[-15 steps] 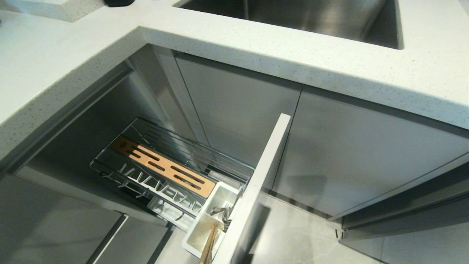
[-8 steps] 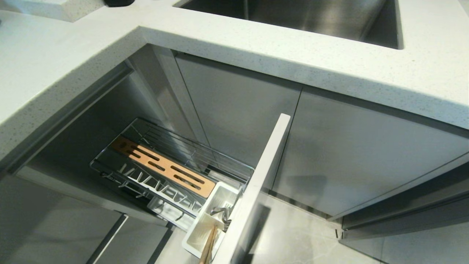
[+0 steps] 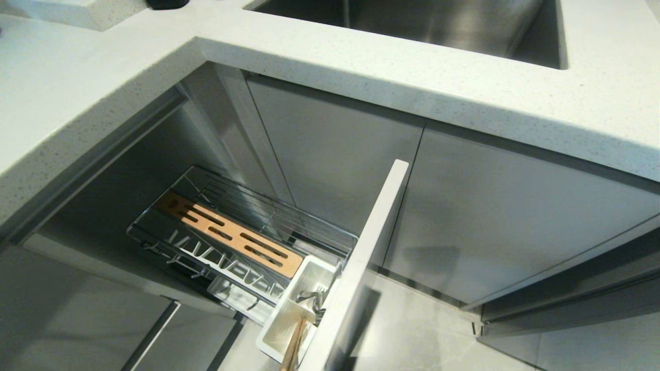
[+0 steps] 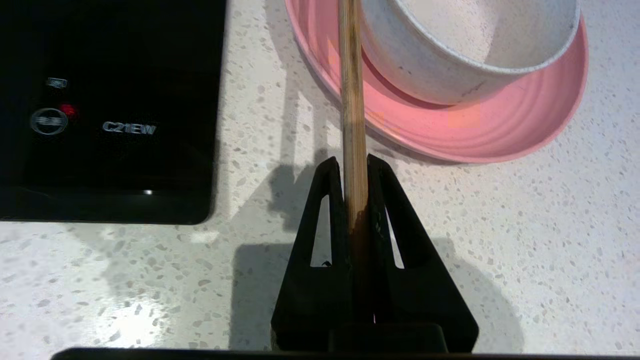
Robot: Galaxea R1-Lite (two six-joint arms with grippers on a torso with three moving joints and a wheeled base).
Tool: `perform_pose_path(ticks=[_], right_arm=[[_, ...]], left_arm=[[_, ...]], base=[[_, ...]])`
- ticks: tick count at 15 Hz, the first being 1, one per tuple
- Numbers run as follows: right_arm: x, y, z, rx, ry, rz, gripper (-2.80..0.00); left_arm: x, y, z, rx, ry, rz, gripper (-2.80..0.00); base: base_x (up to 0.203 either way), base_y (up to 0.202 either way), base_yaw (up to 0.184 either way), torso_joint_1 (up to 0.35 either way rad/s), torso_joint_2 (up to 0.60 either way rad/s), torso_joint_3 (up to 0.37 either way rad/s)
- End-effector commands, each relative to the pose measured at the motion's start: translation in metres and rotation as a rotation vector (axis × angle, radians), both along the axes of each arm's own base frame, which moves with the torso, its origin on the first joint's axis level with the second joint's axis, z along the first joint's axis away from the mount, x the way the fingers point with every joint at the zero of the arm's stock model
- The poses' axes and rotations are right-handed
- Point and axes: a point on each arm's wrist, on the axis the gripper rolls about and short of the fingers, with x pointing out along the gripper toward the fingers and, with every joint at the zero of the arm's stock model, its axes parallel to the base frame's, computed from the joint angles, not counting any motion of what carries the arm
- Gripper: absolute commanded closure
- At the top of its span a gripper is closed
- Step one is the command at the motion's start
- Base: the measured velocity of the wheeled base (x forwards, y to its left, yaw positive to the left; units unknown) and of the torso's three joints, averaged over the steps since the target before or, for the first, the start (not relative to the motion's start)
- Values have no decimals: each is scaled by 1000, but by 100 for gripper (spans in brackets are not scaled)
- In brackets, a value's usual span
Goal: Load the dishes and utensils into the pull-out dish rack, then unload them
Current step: Take the spoon out of the cupboard
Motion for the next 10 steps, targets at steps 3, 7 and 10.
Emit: perform_pose_path(ticks=[3,7,10], right_arm=[[0,0,0,0,1,1,0],[0,0,0,0,2,2,0],[0,0,0,0,2,0,0]], left_arm=[[2,2,0,-11,-5,-22,0],[4,5,0,-8,-10,-33,0],[5,6,0,-14,-14,-55,0]], base=[[0,0,0,0,0,0],[0,0,0,0,0,0],[0,0,0,0,0,0]])
